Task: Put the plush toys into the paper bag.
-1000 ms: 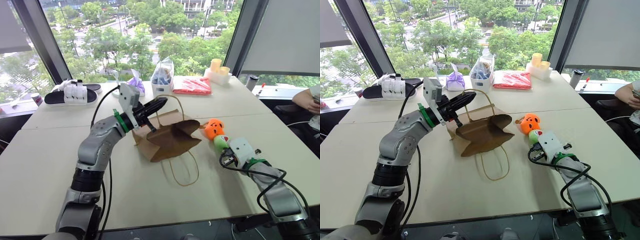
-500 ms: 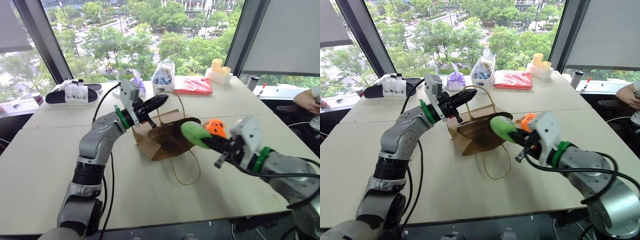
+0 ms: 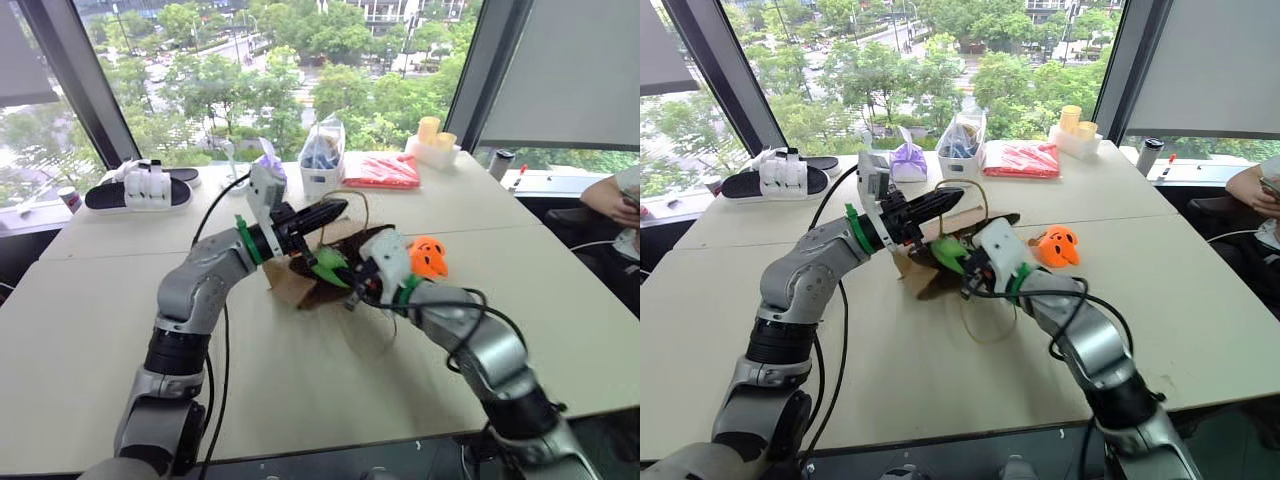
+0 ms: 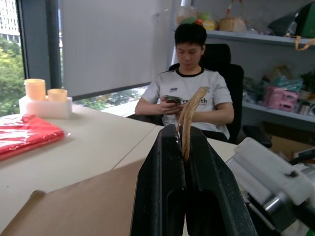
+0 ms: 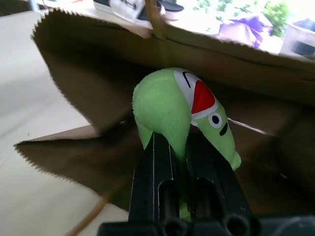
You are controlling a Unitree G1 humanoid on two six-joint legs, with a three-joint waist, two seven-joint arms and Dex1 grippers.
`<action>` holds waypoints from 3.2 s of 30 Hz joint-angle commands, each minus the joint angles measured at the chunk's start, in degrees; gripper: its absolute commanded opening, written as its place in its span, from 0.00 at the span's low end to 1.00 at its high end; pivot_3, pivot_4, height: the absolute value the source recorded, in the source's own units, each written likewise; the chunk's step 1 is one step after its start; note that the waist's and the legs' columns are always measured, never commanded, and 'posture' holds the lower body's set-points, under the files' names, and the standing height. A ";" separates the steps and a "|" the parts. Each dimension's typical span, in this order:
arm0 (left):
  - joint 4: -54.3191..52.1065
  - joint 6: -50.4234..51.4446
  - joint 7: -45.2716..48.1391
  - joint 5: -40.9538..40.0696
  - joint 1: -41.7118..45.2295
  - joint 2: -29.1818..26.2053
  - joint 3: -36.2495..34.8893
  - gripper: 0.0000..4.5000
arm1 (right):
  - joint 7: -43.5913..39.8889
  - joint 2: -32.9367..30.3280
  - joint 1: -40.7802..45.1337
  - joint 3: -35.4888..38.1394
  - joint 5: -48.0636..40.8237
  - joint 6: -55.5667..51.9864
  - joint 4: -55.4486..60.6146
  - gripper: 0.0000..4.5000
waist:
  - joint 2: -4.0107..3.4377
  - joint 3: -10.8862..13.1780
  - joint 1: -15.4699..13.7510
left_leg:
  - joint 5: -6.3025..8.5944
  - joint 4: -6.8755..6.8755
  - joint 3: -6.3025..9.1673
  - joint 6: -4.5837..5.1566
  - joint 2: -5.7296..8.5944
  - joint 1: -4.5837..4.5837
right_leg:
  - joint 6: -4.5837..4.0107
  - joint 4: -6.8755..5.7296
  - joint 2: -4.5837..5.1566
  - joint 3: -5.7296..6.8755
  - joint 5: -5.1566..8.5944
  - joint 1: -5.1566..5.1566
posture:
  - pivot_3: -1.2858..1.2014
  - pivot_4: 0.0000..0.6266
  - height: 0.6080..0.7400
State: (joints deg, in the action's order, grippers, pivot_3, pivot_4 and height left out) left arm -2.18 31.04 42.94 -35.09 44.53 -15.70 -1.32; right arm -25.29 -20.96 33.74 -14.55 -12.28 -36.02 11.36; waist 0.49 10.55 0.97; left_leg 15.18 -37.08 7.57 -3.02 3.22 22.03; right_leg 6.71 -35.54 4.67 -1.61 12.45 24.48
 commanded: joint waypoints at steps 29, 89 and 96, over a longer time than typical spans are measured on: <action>1.23 -1.86 -5.68 -0.66 0.10 2.09 -4.16 0.00 | 7.61 -8.24 -6.45 21.42 5.15 7.84 -13.45 0.99 | 0.00 0.00 0.15 | 0.00 -0.05 -0.20 0.01 -0.01 0.03 | 0.00 0.09 0.03 -0.07 -0.01 0.01 | 0.52 0.24 1.00; 0.11 -2.03 -7.67 0.73 -0.77 2.91 -2.69 0.00 | 13.21 9.66 -1.30 7.35 2.87 8.42 -11.95 0.75 | -0.12 0.01 0.01 | 0.00 0.02 0.02 0.01 0.03 0.06 | -0.02 0.09 -0.01 -0.03 -0.02 0.01 | 0.52 0.24 1.00; -0.19 -2.15 -8.40 0.58 -1.29 2.83 -2.91 0.00 | 8.89 6.29 -7.20 12.77 -6.10 -5.53 9.91 0.99 | -0.12 0.01 -0.14 | 0.00 0.01 0.08 0.01 0.03 0.13 | -0.02 0.09 -0.01 -0.02 -0.02 0.05 | 0.52 0.24 1.00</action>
State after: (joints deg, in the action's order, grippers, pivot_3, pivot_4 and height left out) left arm -0.29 29.50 34.70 -34.25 42.87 -12.77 -3.23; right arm -15.40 -13.90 26.83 -3.68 -15.43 -38.76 14.83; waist 0.37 10.57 0.83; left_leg 15.19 -37.08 7.66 -3.01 3.25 22.16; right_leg 6.70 -35.45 4.65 -1.63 12.43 24.52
